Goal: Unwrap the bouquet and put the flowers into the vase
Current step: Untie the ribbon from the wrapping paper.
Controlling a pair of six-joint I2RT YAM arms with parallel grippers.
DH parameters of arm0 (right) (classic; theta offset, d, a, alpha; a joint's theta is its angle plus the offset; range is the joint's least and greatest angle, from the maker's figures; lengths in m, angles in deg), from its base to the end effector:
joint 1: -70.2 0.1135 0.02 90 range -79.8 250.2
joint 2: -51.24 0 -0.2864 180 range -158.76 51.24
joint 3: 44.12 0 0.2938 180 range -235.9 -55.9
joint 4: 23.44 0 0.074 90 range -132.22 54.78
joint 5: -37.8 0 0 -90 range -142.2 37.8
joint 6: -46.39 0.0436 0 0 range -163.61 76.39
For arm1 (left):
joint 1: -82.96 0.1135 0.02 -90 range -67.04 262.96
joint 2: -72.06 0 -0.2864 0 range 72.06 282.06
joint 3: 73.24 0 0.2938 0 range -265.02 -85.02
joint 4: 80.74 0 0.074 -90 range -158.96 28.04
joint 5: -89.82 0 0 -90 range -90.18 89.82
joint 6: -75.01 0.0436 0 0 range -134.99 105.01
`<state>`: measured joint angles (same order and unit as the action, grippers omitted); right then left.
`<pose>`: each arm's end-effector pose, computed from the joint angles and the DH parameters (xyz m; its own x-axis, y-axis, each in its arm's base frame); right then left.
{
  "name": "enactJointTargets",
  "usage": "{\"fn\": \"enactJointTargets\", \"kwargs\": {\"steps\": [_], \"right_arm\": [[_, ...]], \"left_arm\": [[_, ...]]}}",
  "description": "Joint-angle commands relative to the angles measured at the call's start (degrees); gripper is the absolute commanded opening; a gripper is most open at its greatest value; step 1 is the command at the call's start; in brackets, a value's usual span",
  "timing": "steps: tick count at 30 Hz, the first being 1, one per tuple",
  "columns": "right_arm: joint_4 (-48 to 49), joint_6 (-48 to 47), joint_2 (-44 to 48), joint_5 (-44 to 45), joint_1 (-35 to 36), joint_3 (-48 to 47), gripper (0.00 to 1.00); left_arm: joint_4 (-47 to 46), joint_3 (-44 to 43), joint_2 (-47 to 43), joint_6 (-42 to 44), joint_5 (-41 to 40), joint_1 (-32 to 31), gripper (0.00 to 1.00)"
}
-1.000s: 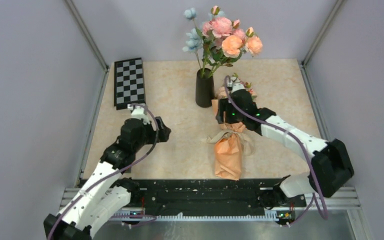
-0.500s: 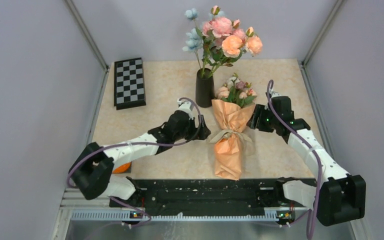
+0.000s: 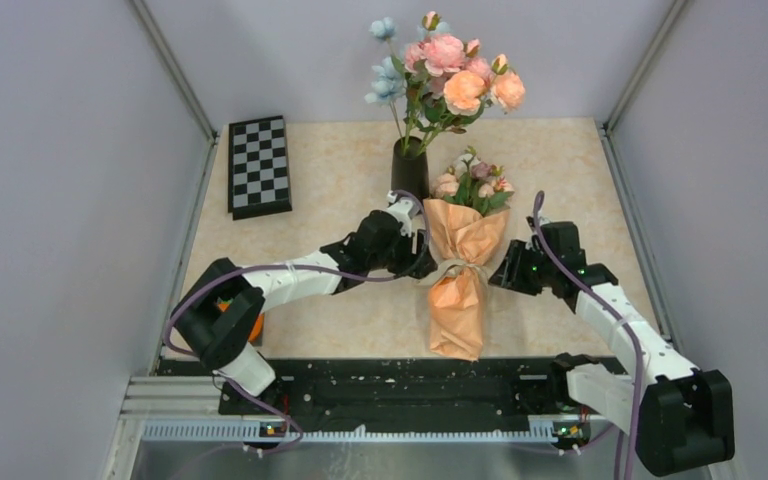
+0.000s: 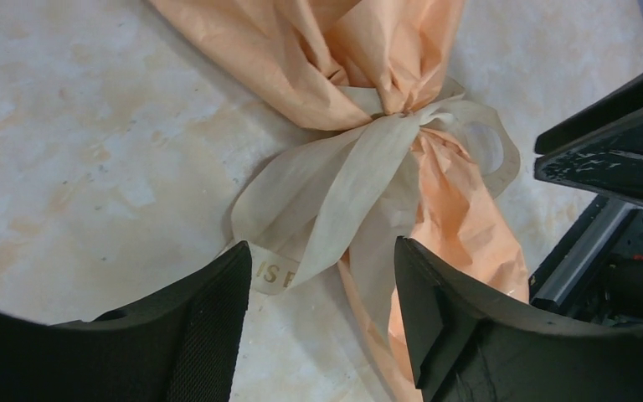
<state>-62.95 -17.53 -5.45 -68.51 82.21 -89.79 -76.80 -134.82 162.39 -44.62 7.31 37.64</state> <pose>0.2173 0.0587 0.2073 -0.8427 0.2521 -0.4756 -0.0043 0.8804 0.4742 0.2617 -0.2727 0.1953 -0.7168 0.0277 -0.6967 0.4921 0.7280 -0.4773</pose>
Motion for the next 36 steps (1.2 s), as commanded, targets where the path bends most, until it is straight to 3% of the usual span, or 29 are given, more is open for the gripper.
{"fn": "enactJointTargets", "kwargs": {"steps": [1,14,27,32,36], "right_arm": [[4.3,2.9,-0.8,-0.8,1.8,1.1,0.39],[8.9,5.6,-5.7,6.1,6.5,3.7,0.37],[14.0,4.5,-11.4,7.6,7.0,5.3,0.33],[14.0,4.3,-12.7,8.0,7.2,4.7,0.26],[11.5,3.3,-11.8,8.3,7.3,2.3,0.1]], "left_arm": [[-3.3,-4.2,2.4,3.0,6.4,0.0,0.65],[-4.6,-6.1,7.2,2.9,9.2,0.0,0.53],[-3.4,-9.1,11.2,2.0,9.5,-0.1,0.51],[-3.2,-10.5,12.7,1.4,11.4,-0.1,0.41],[-3.2,-10.8,12.5,1.6,11.1,-0.1,0.23]]}}
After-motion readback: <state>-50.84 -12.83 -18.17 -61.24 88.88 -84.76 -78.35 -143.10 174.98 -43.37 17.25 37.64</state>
